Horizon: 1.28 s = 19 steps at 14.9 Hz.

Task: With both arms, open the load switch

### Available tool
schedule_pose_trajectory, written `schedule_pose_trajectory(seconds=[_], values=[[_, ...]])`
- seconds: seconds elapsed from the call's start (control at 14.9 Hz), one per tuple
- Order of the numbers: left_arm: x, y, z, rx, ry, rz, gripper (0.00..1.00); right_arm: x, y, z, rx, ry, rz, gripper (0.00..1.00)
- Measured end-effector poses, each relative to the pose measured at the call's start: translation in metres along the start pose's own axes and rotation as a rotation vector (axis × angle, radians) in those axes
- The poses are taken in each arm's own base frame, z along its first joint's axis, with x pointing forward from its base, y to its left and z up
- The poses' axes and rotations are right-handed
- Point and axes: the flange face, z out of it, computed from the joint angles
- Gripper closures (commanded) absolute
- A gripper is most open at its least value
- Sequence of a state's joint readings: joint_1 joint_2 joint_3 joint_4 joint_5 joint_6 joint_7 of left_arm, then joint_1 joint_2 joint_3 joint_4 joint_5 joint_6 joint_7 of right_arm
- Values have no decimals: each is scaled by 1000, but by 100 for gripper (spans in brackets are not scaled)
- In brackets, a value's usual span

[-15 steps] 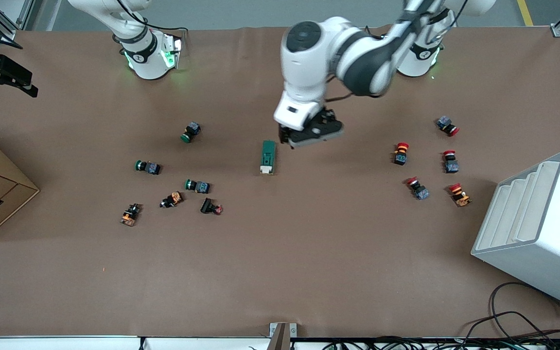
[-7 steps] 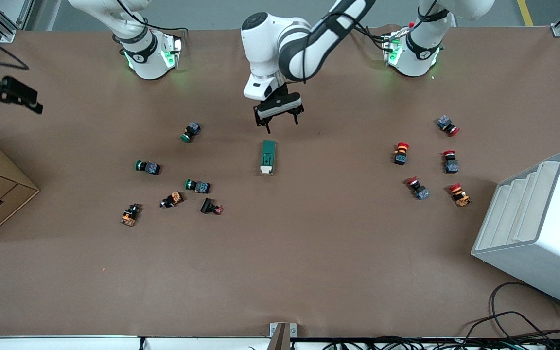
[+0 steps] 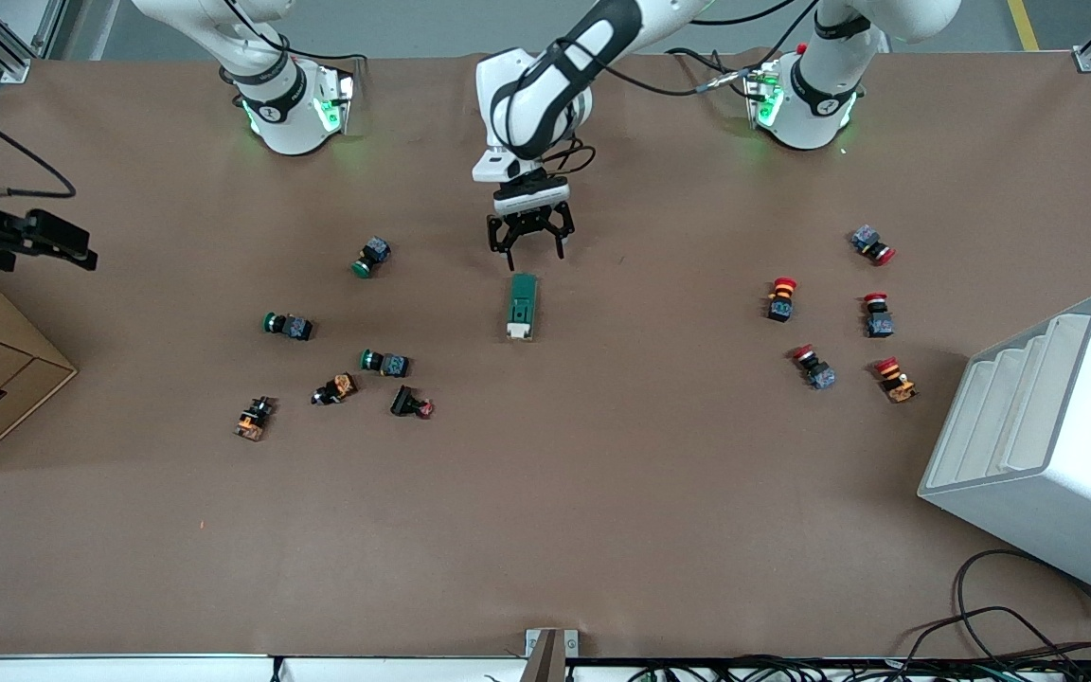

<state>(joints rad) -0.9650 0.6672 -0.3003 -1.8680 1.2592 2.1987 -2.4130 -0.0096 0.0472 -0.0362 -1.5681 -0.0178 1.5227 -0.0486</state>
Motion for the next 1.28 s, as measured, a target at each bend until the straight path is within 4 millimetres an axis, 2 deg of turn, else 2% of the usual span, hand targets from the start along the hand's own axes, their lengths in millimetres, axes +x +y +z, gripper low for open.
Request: schedule_pose_trajectory(seconds=[0.2,0.34,0.54,0.67,0.87,1.01,1.28], values=[[-24,-3,7,-67,53,75,1,5,-10,7,-2,-13,99,0],[-25,-3,13,-112,97,132,3,9,-34,14,-9,-25,195,0],[-27,-8,24,-117,183,189,3,20,-87,35,-26,-45,311,0],[-35,-14,35,-103,236,226,3,27,-123,53,-16,-64,394,0],[-45,-20,46,-96,274,262,3,35,-159,75,17,-93,532,0],[-48,-20,46,-97,287,260,3,39,-188,92,14,-99,621,0],[-62,-20,45,-119,333,228,2,42,-268,143,-13,-116,817,0]])
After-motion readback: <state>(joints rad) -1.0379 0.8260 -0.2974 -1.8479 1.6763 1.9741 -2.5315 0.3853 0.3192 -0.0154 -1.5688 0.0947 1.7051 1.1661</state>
